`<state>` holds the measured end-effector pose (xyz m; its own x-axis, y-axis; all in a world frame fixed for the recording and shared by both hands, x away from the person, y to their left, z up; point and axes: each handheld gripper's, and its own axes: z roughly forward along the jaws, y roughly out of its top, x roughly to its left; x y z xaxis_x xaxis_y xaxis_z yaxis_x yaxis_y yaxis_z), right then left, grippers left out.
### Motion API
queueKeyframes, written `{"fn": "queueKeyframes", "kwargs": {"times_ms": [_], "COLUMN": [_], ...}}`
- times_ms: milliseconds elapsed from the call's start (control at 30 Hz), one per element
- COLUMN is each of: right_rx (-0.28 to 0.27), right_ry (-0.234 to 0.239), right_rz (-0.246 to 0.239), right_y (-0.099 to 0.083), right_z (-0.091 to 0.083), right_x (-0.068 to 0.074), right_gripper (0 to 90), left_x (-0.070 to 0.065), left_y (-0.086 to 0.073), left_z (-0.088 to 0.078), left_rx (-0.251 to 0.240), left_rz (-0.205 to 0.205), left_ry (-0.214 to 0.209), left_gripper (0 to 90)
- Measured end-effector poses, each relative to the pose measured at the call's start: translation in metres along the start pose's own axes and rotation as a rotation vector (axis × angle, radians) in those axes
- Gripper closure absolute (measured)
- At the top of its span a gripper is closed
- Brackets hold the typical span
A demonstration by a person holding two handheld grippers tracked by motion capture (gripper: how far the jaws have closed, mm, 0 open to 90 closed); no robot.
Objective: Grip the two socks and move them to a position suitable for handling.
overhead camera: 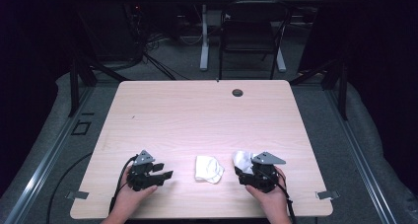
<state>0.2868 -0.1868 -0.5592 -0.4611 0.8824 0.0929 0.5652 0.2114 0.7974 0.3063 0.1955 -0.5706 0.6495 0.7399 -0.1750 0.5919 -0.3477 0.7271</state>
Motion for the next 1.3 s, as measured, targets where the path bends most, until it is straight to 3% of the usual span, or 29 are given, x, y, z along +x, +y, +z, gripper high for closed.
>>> {"fn": "queueKeyframes", "kwargs": {"times_ms": [100,167,333,433,633,900,1100,1300], "right_rx": [0.008,0.011,0.030,0.028,0.033,0.050,0.048,0.055], "right_ry": [0.001,0.019,0.055,0.057,0.045,0.053,0.058,0.065], "right_rz": [-0.023,-0.036,-0.054,-0.071,-0.042,-0.060,-0.064,-0.069], "right_y": [-0.001,-0.002,-0.006,-0.006,-0.005,-0.005,-0.006,-0.006], "right_z": [0.001,0.002,0.004,0.004,0.001,0.002,0.004,0.005], "right_x": [0.002,0.003,0.005,0.006,0.005,0.008,0.009,0.009], "right_gripper": [29.9,39.2,47.6,48.5,52.1,52.8,52.4,52.4], "left_x": [-0.005,-0.007,-0.009,-0.009,-0.008,-0.008,-0.016,-0.028], "left_y": [0.000,-0.001,-0.001,-0.001,-0.002,-0.001,0.005,0.014], "left_z": [0.003,0.004,0.005,0.005,0.005,0.004,0.010,0.021], "left_rx": [-0.011,-0.013,-0.016,-0.024,-0.028,-0.022,-0.025,-0.023], "left_rz": [0.037,0.057,0.061,0.058,0.069,0.062,0.090,0.103], "left_ry": [0.010,0.020,0.035,0.045,0.067,0.064,0.068,0.044], "left_gripper": [47.9,48.0,47.5,45.9,43.5,44.1,44.2,48.1]}}
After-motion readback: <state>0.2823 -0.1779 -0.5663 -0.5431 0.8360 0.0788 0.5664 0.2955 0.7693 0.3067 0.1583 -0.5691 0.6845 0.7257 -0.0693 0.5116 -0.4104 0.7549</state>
